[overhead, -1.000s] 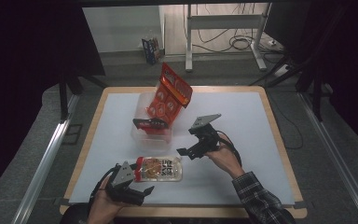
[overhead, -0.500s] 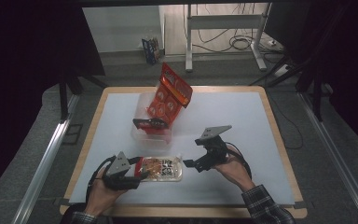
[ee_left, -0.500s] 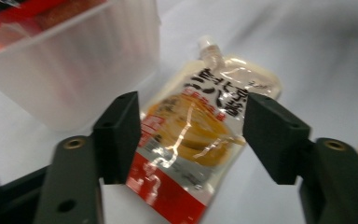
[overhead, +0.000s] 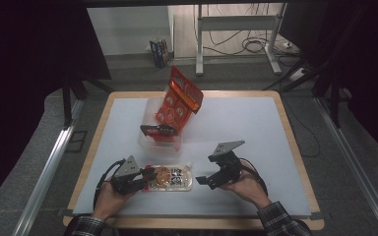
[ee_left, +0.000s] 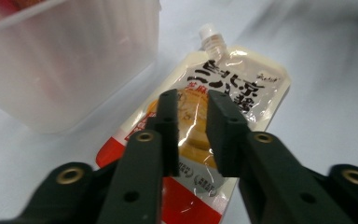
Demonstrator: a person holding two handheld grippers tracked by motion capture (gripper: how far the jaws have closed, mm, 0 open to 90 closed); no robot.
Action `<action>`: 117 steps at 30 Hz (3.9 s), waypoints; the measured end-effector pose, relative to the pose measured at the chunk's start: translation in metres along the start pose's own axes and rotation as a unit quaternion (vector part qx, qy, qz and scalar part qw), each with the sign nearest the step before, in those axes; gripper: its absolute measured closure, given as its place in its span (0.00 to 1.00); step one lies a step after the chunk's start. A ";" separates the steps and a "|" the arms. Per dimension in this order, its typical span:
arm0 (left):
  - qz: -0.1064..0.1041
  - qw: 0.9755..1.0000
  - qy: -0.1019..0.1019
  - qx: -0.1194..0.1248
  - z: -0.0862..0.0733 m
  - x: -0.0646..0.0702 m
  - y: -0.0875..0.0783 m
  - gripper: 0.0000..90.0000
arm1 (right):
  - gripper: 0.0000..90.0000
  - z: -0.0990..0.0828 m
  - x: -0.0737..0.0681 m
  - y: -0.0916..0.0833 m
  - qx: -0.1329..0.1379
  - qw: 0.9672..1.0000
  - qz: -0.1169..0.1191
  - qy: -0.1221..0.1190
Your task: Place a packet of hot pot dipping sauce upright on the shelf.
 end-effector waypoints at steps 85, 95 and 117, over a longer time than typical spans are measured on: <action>0.009 0.997 -0.066 -0.035 -0.019 -0.008 -0.009 0.64 | 0.88 0.046 -0.034 0.047 0.022 0.993 0.102 0.053; 0.019 0.997 -0.071 -0.016 -0.017 -0.010 -0.015 0.52 | 0.89 0.058 -0.033 0.018 0.039 0.994 0.096 0.030; 0.027 0.997 -0.077 0.000 -0.016 -0.013 -0.018 0.37 | 0.89 0.080 -0.007 -0.038 0.082 0.994 0.062 0.037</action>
Point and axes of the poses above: each handheld gripper's, and its own axes: y roughly forward along the jaws, z roughly out of its top, x roughly to its right, the point moved 5 cm from there along y, roughly forward along the jaws, and after that the axes turned 1 degree about -z, right-handed, at the moved point
